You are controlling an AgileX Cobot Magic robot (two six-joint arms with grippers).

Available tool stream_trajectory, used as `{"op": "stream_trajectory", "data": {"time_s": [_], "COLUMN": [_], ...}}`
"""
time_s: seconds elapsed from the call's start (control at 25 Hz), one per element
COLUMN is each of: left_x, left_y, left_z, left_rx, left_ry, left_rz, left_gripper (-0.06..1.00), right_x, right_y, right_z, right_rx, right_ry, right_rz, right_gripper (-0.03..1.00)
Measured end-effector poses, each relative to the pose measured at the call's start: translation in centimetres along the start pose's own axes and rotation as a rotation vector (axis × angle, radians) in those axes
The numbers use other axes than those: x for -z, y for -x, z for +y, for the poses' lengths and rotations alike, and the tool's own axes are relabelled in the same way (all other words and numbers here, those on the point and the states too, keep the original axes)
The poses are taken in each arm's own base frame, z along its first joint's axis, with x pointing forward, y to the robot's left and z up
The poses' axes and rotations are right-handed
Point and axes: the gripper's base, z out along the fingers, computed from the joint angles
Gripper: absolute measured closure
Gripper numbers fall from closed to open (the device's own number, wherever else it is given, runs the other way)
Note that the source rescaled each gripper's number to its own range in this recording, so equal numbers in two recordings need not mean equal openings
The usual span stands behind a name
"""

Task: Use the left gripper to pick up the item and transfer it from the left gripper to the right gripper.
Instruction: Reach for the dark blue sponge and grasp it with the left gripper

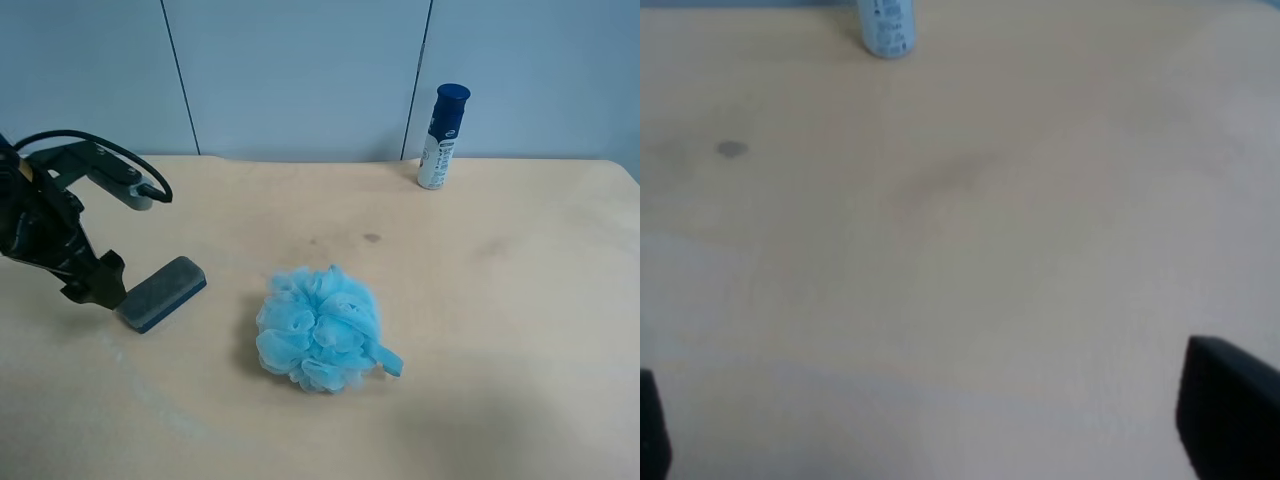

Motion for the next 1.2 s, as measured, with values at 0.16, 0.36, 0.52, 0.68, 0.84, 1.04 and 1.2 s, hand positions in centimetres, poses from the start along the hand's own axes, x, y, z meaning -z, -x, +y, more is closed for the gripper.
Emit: {"op": "stream_trajectory", "data": {"time_s": [0.16,0.36,0.52,0.68,0.84,1.04,1.2], "left_x": [-3.0,-5.2,-6.3,-6.3,-6.4,-7.6,-8.3], "left_y": [1.1,1.8,1.8,2.3,2.9,3.0,3.1], "left_z": [0.5,0.6,0.3,-0.7,-1.7,-2.1,-2.3], "left_rx": [0.006,0.031,0.05,-0.009,-0.047,-0.037,-0.035], "left_ry": [-0.007,-0.002,-0.008,0.012,0.045,0.043,0.035], "left_rz": [0.066,0.092,0.111,0.112,0.098,0.101,0.099], "left_gripper": [-0.06,-0.06,-0.06,-0.06,-0.06,-0.06,-0.06], "right_x": [0.0,0.0,0.0,0.0,0.0,0.0,0.0], "right_y": [0.0,0.0,0.0,0.0,0.0,0.0,0.0], "right_z": [0.0,0.0,0.0,0.0,0.0,0.0,0.0], "right_rx": [0.0,0.0,0.0,0.0,0.0,0.0,0.0], "right_ry": [0.0,0.0,0.0,0.0,0.0,0.0,0.0], "right_rz": [0.0,0.0,0.0,0.0,0.0,0.0,0.0], "right_gripper": [-0.03,-0.03,-0.03,-0.03,-0.03,-0.03,-0.03]}}
